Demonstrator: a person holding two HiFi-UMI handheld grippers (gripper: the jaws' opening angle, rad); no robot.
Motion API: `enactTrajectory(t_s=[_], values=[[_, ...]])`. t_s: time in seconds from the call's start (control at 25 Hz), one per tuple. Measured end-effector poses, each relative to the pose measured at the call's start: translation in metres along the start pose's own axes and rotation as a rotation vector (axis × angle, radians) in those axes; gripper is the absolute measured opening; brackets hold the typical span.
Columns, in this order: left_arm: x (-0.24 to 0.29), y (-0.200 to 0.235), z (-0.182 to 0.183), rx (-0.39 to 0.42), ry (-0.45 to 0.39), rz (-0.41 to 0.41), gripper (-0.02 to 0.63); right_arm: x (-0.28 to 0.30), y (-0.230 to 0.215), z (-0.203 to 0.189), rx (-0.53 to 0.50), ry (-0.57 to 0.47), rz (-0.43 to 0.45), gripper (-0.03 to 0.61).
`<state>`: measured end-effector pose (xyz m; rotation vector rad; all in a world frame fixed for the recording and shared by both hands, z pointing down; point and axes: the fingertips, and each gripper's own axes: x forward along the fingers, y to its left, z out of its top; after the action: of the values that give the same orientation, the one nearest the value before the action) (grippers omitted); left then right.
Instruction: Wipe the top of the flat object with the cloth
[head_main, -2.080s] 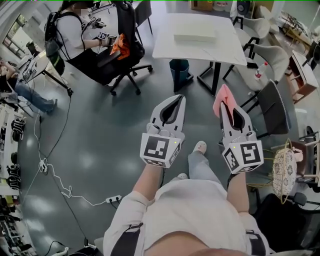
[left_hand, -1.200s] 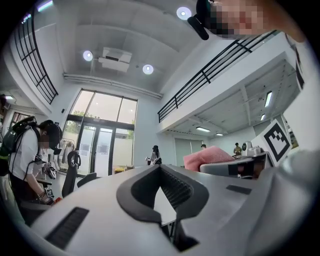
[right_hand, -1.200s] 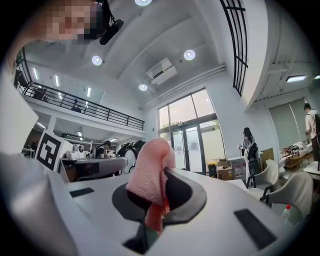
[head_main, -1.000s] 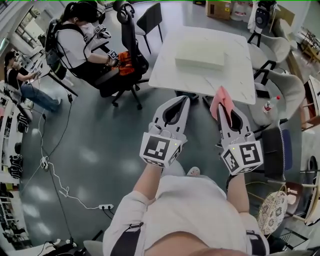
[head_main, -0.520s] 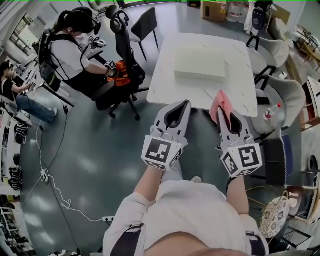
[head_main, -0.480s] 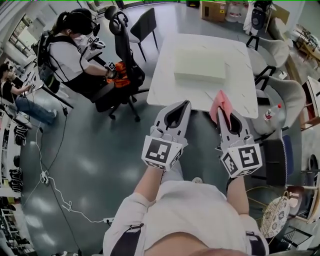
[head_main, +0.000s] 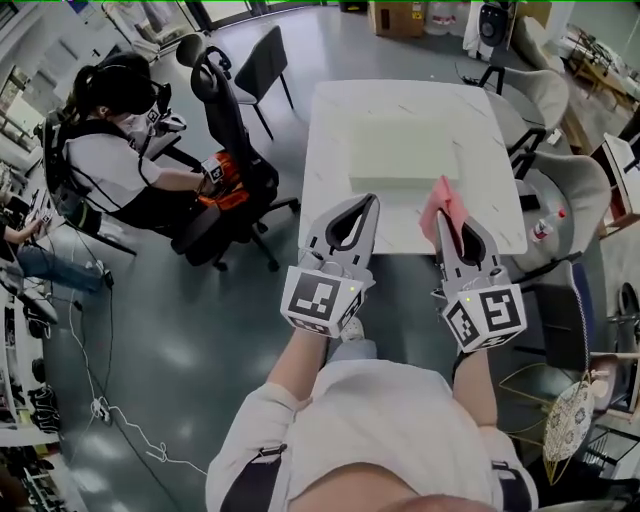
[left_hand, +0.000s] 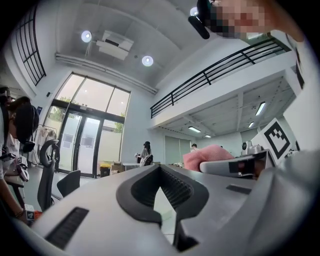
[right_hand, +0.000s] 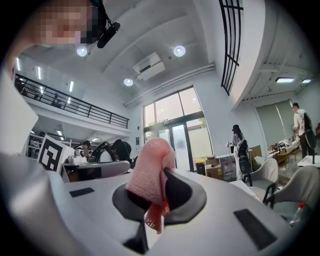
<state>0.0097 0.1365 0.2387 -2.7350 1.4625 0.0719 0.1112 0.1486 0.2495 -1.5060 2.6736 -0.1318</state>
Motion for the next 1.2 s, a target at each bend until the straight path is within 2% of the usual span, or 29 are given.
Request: enactTrajectory(t_s=[0.56, 0.84, 1.2], values=[[0.042, 0.079, -0.017, 0.014, 0.026, -0.122, 0.011, 0.080, -0.001, -0.017, 0.040, -0.023, -0.136, 0.023], [0.058, 0.092, -0.032, -0.040, 0.048, -0.157, 0.011, 0.092, -0.002, -0.024, 0.033, 0.003, -0.163, 0.023], [0.073, 0.113, -0.050, -0.062, 0.071, -0.108, 0.011, 0.115, -0.021, -0.034, 0.042, 0.036, -0.159, 0.023]])
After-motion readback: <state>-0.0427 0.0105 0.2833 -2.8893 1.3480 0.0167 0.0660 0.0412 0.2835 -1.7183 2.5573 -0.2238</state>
